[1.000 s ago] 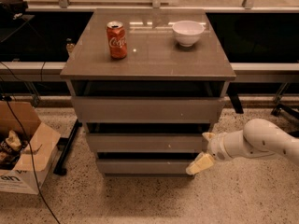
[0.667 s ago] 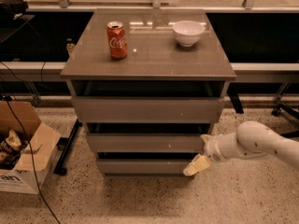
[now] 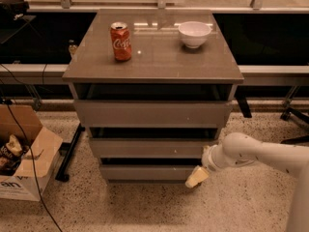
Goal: Open bottom drawer
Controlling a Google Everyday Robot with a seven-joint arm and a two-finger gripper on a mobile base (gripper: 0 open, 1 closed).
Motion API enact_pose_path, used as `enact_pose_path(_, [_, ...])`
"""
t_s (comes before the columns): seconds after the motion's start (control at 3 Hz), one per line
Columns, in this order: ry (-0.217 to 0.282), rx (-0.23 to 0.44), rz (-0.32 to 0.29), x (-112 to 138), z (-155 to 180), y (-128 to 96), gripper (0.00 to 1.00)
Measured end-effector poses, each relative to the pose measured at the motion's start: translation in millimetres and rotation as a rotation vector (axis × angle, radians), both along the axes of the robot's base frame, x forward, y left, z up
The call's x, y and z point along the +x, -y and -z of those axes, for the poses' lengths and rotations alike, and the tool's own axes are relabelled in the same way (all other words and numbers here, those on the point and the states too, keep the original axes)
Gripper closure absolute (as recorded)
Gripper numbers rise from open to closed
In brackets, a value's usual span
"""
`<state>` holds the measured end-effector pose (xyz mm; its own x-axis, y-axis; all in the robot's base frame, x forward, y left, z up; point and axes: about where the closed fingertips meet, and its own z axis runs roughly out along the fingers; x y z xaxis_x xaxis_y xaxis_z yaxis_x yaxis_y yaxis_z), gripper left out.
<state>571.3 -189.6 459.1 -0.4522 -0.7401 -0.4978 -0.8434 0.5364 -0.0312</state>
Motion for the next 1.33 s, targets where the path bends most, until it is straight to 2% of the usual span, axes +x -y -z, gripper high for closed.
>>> enact_pose_path(0.33, [-0.015, -0.031, 0.003, 6, 25, 1, 0.0])
enact_pose_path(0.67, [-0.026, 0.004, 0.035, 6, 48, 3, 0.0])
enact_pose_path(1.0, [-0.038, 0.091, 0.084, 5, 68, 9, 0.0])
enact_pose_path(1.33, [-0.039, 0.096, 0.096, 4, 71, 13, 0.0])
